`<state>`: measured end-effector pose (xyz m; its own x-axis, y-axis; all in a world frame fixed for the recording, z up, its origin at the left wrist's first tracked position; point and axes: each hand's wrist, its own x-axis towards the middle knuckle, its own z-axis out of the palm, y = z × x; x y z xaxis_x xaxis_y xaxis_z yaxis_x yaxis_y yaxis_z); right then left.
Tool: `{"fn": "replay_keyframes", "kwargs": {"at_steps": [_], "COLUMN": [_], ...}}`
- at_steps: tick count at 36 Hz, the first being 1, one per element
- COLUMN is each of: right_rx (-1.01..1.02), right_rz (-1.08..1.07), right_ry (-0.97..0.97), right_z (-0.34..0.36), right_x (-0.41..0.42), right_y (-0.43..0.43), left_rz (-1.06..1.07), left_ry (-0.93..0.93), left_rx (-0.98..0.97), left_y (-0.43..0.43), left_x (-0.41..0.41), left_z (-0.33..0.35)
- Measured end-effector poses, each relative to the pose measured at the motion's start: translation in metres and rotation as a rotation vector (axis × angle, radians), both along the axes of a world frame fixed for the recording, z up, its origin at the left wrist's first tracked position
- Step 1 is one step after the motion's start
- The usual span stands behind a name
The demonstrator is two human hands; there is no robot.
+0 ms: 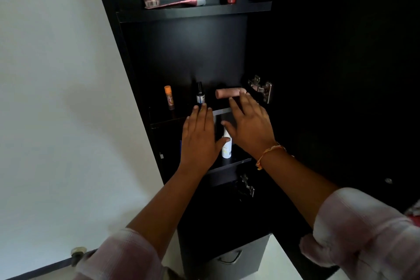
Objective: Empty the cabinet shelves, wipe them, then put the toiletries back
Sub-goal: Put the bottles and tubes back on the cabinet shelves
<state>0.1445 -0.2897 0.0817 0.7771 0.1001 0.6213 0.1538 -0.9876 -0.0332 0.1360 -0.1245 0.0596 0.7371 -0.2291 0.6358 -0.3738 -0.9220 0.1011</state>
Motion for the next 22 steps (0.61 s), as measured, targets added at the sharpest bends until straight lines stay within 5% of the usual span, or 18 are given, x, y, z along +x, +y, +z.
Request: {"fn": "replay_keyframes", "kwargs": {"at_steps": [22], "right_rx": [0.417], "right_rz": [0.072], "right_ry": [0.242], "right_z": [-0.121], "right_x": [-0.250], "right_y": [-0.059], "left_rz": [-0.028], "left_ry": [0.353], "left_rx": [-0.103], "left_y": [-0.067], "left_x": [-0.216], "left_z": [-0.111]}}
